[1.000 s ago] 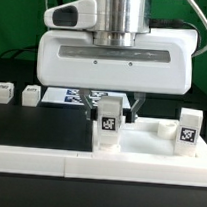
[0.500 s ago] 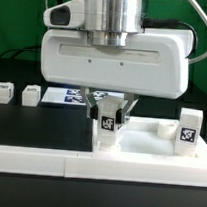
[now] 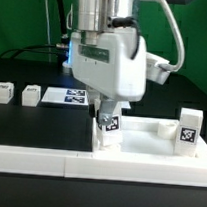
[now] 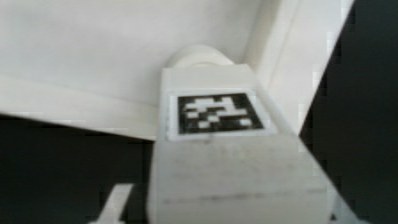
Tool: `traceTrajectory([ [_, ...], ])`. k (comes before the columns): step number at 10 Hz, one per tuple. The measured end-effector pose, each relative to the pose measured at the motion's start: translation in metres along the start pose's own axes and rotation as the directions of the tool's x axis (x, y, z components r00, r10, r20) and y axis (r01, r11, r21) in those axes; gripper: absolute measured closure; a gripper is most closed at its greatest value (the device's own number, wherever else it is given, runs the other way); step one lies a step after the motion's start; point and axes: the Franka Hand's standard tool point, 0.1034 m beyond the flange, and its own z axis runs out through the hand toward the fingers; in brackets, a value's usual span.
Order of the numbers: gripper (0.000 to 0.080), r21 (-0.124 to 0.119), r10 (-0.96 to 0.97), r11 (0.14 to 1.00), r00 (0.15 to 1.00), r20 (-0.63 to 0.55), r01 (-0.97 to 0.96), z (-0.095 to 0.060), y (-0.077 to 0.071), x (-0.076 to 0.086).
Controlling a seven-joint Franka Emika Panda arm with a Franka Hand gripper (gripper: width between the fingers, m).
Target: Assemble square table
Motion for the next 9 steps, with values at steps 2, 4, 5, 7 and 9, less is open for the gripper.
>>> traceTrajectory([
  [2,0.0508,0.022,0.284,0.959,0.959,0.002,-0.284,-0.001,0.006,-0.004],
  [4,0.0454,0.019,0.295,0.955,0.956,-0.005,-0.295,-0.001,0.007,-0.004],
  [5,0.0319,0.018,0.25,0.968,0.968,-0.006,-0.25,-0.001,0.007,-0.005],
  [7,0.0188,-0.015,-0.049,0.999,0.998,-0.031,0.048,-0.002,0.005,-0.018],
  [9,0.0162,-0.043,-0.284,0.958,0.958,-0.04,0.283,-0.001,0.004,-0.03],
])
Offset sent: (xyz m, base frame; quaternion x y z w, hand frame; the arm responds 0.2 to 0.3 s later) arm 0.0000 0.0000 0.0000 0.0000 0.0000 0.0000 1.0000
